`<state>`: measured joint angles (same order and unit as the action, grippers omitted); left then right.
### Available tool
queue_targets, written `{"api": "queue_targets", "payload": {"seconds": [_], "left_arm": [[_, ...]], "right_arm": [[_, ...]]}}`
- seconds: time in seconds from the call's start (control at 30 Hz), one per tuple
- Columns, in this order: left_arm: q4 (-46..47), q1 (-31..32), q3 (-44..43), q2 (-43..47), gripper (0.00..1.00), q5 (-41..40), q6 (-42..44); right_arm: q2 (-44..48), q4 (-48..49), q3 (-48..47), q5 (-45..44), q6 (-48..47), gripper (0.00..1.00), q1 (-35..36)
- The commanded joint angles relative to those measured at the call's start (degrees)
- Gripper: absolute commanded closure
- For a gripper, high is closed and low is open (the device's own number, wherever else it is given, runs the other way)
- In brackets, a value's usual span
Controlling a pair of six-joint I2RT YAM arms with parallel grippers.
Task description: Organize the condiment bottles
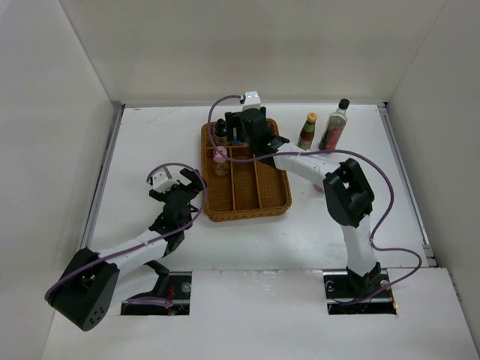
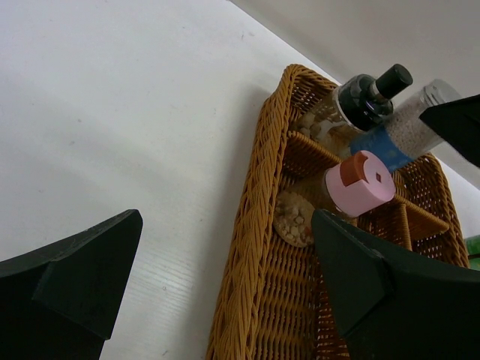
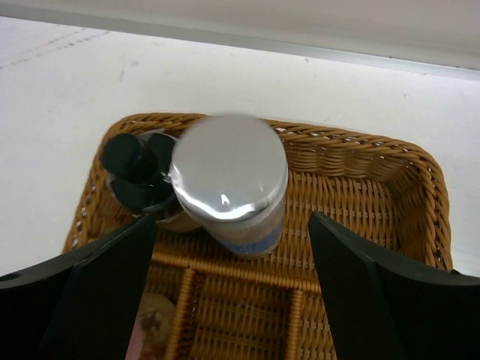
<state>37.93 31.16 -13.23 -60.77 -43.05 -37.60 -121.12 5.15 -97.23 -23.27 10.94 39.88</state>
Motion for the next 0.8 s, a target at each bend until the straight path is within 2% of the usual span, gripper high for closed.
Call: {"api": "queue_targets", "payload": {"seconds": [0.0,0.1,0.23,0.37,0.43,0.6,0.77], "left_arm": [[2.4,-0.3,0.2,0.5,0.0,0.2,-0.5],[2.7,-0.1,0.4,1.1,0.0,0.2,-0.6],[2.4,-0.2,0.2,0.8,0.0,0.5,-0.7],[2.7,-0.4,0.2,0.2,0.0,0.6,-0.8],[2.7,-0.1,0.1,0.1,0.0,0.9,-1.0],[2.8,-0.2,-0.2,-0.8,0.0,1.4,-1.3],[2.7,-0.4,-0.1,-0.5,0.0,1.8,-1.4]], "right_arm": [[10.6,4.0,1.9,-0.2,1.2,0.1,0.7],[18.0,4.0,8.2,-1.2,1.5,0.09,0.7],[29.1,4.7,21.8,-5.2,2.1,0.09,-1.5],[40.9,3.8,38.7,-14.4,5.0,0.08,-6.9],[45.0,1.9,44.9,-17.7,6.8,0.03,-10.8],[48.3,-5.4,51.9,-16.3,12.1,0.0,-18.7],[46.7,-6.9,53.6,-12.1,15.4,0.0,-20.3]]}}
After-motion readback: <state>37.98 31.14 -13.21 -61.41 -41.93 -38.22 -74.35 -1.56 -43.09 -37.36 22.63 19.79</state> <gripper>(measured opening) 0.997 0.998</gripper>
